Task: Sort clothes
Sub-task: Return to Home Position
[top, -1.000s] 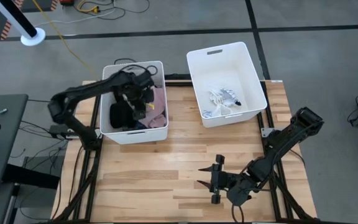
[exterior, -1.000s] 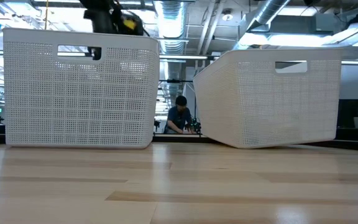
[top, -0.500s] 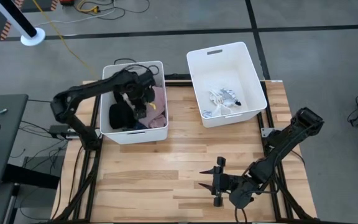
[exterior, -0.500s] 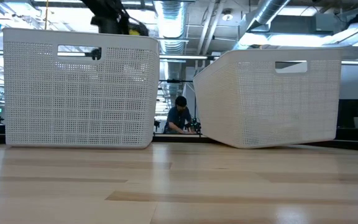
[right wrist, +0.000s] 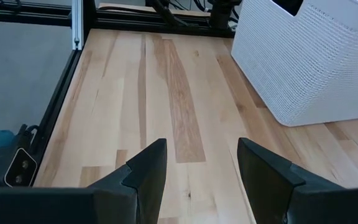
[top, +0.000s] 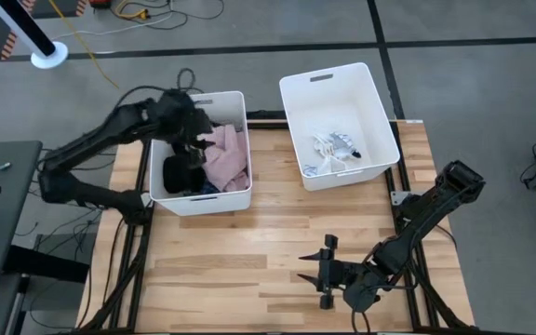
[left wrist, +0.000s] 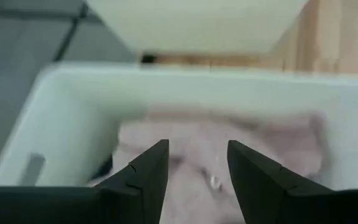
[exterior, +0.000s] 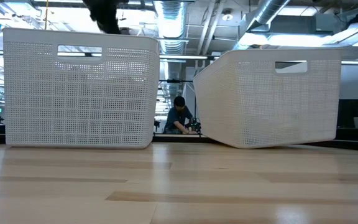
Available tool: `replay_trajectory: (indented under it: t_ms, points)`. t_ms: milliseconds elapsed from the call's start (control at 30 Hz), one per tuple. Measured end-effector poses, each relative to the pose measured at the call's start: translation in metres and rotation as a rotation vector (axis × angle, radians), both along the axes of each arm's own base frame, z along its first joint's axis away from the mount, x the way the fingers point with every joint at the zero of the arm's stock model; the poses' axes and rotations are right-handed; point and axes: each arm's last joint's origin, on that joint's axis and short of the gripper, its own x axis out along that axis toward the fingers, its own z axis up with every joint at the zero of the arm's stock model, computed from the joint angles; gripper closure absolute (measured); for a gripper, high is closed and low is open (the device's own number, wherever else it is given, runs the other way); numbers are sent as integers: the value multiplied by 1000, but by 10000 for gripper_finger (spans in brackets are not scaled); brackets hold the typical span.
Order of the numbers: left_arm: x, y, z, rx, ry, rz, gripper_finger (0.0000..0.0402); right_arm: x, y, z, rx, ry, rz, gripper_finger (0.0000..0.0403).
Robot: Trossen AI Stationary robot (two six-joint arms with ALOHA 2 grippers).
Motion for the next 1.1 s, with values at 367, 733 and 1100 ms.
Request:
replay_trajectory:
  t_ms: [367,733,1100]
  points:
    - [-9,-45,35,84,-282,-163,244,-1,-1,9,-31,-24,31,194]
    - [2,-94,43,97,-368,-403,244,-10,-4,40,-58,-124,95,194]
    - [-3,-146,45,172,-381,-515,244,-30,-12,76,-128,-214,172,194]
